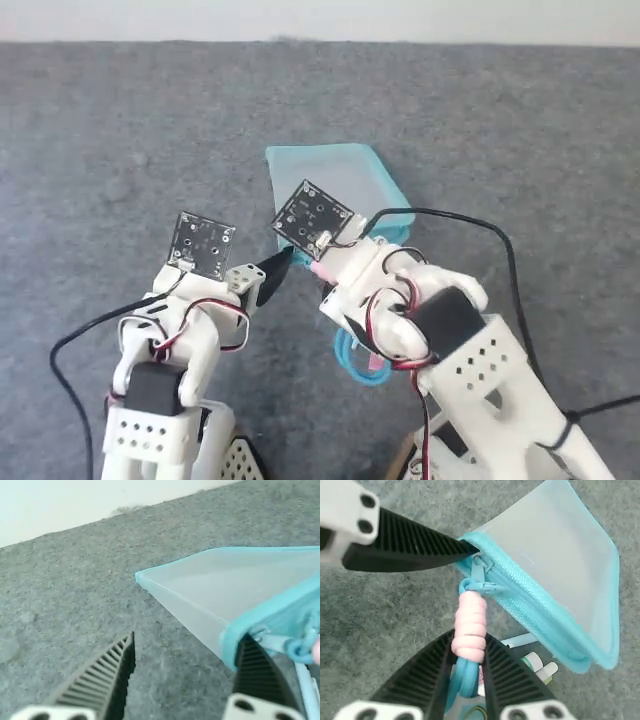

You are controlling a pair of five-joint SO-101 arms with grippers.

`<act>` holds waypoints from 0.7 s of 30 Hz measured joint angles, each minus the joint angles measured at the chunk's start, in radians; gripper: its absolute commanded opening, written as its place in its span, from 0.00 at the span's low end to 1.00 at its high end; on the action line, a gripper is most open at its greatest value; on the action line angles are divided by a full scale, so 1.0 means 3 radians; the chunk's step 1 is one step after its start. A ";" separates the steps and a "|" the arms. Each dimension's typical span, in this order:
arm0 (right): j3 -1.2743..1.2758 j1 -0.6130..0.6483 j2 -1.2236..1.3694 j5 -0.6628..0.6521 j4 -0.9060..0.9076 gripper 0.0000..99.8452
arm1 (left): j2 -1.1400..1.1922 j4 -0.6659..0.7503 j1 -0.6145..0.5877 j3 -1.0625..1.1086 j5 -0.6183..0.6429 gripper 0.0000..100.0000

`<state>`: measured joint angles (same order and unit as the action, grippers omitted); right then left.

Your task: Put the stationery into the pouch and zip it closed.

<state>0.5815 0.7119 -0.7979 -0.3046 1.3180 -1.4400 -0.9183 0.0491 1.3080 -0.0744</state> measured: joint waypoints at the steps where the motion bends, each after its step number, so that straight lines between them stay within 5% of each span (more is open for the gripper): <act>1: 0.0000 0.0000 -0.0005 0.0000 0.0015 0.01 | -0.0031 0.0036 0.0000 0.0041 0.0000 0.26; 7: 0.0005 0.0000 -0.0041 0.0005 0.0015 0.01 | -0.0031 0.0547 0.0005 0.0425 0.0005 0.16; 14: 0.0000 0.0005 -0.0041 -0.0005 0.0010 0.01 | -0.0026 0.0629 0.0005 0.0440 0.0000 0.01; 21: 0.0107 -0.0327 -0.0046 -0.0215 0.0010 0.01 | 0.0000 0.0629 -0.0066 0.0445 -0.0005 0.01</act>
<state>0.6137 0.6137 -0.8117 -0.3690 1.3211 -1.4400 -0.7296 0.0292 1.4415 -0.0760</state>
